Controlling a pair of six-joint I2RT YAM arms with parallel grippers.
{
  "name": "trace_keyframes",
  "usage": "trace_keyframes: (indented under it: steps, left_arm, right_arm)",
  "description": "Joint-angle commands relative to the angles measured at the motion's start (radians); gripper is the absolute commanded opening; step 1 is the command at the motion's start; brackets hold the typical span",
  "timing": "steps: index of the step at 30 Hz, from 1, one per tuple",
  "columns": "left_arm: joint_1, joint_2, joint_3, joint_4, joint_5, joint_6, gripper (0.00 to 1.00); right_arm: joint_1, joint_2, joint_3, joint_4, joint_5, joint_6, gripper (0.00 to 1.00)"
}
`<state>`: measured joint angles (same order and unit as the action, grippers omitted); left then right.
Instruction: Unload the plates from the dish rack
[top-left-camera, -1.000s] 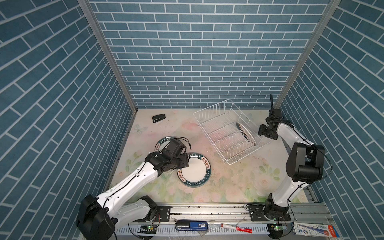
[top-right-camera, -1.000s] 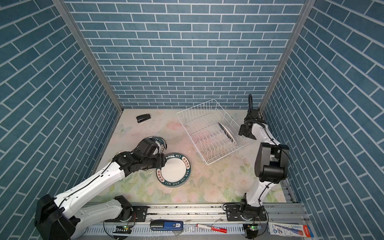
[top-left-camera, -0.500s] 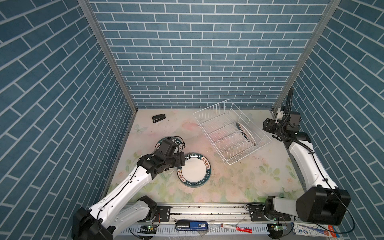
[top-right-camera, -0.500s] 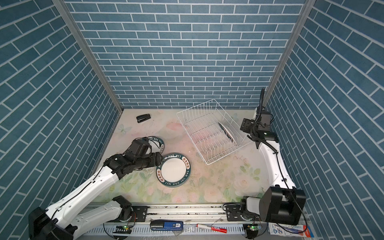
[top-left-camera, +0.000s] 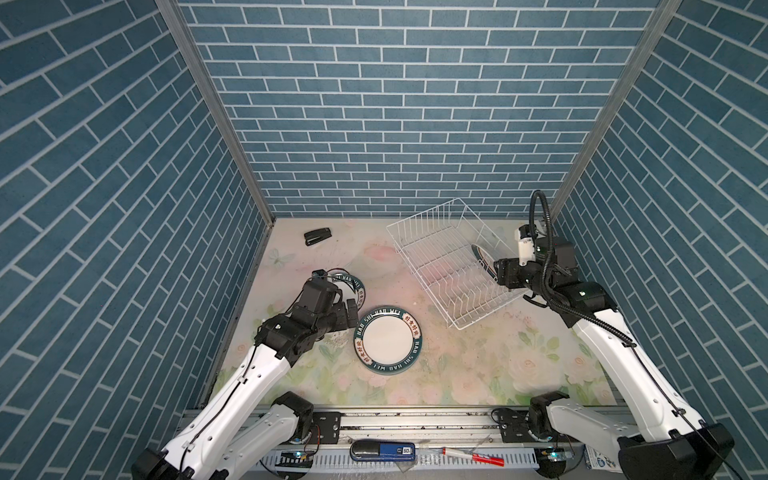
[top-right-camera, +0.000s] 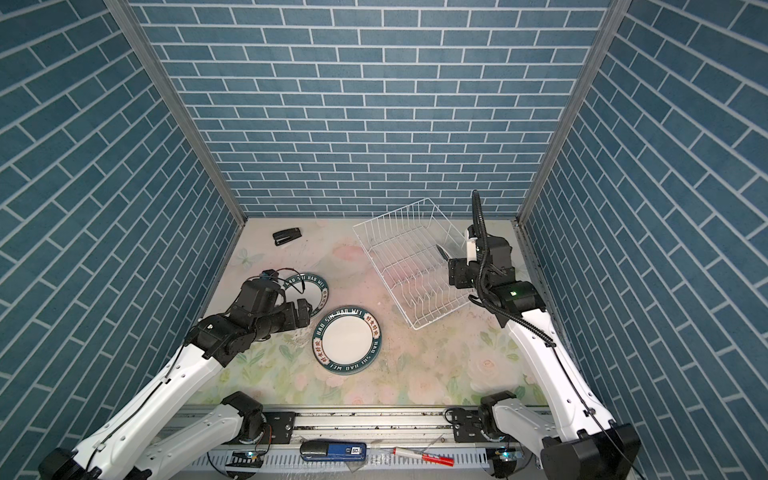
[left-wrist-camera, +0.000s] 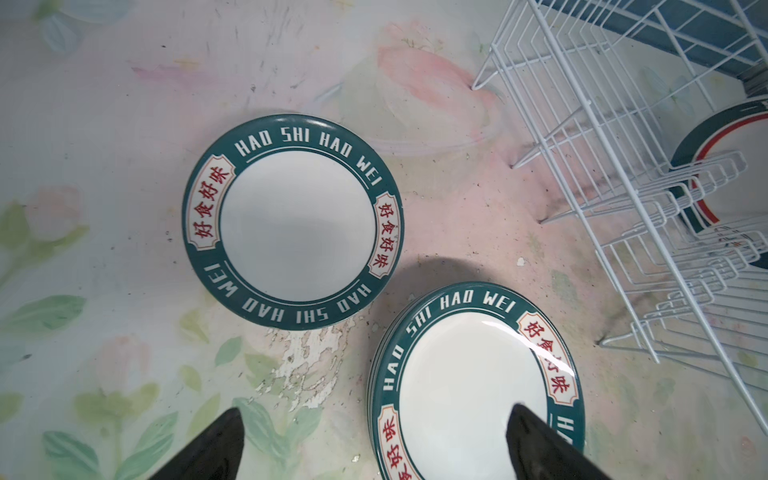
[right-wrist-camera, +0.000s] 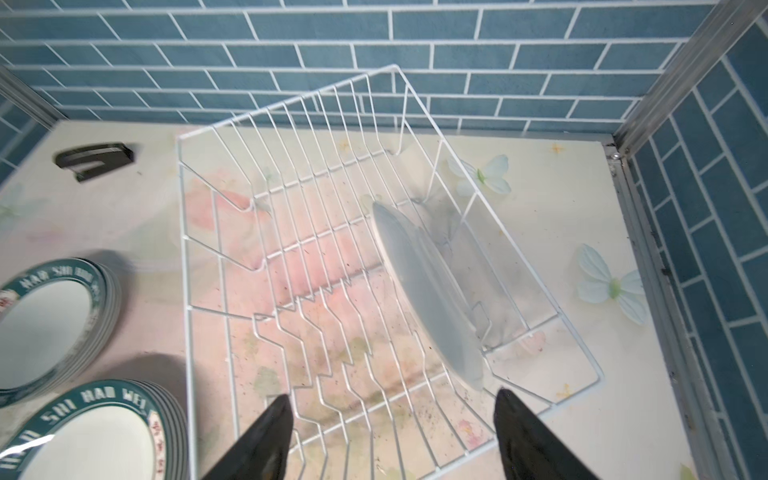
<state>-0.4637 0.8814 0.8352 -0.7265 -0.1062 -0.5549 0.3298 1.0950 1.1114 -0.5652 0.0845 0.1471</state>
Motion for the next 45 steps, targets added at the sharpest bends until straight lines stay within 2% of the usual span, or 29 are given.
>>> trace_keyframes:
  steps: [1,7,14,20,24,31,40,45]
  left_arm:
    - [0.008,-0.013,0.033,-0.021,-0.124,0.016,0.99]
    - [0.01,-0.008,0.018,-0.004,-0.2,-0.01,0.99]
    - [0.012,0.021,0.018,0.006,-0.19,-0.009,0.99]
    - [0.014,-0.017,-0.012,0.032,-0.198,-0.034,0.99]
    - [0.015,-0.062,-0.04,0.041,-0.203,-0.034,0.99]
    - [0.015,-0.108,-0.075,0.038,-0.204,-0.04,0.99]
    - [0.015,-0.052,-0.066,0.012,-0.19,-0.029,0.99]
    - [0.015,-0.075,-0.093,0.042,-0.161,-0.052,0.99]
  right_arm:
    - [0.02,0.052,0.003,-0.007,0.092,-0.08,0.76]
    - [0.065,0.168,0.036,0.003,0.169,-0.105,0.77]
    - [0.088,0.277,0.064,0.018,0.321,-0.125,0.74]
    - [0.087,0.366,0.091,0.036,0.341,-0.145,0.69]
    - [0.087,0.419,0.104,0.063,0.38,-0.16,0.62]
    - [0.087,0.5,0.126,0.122,0.453,-0.201,0.39]
    - [0.087,0.504,0.092,0.166,0.458,-0.214,0.24]
    - [0.087,0.486,0.062,0.169,0.458,-0.212,0.14]
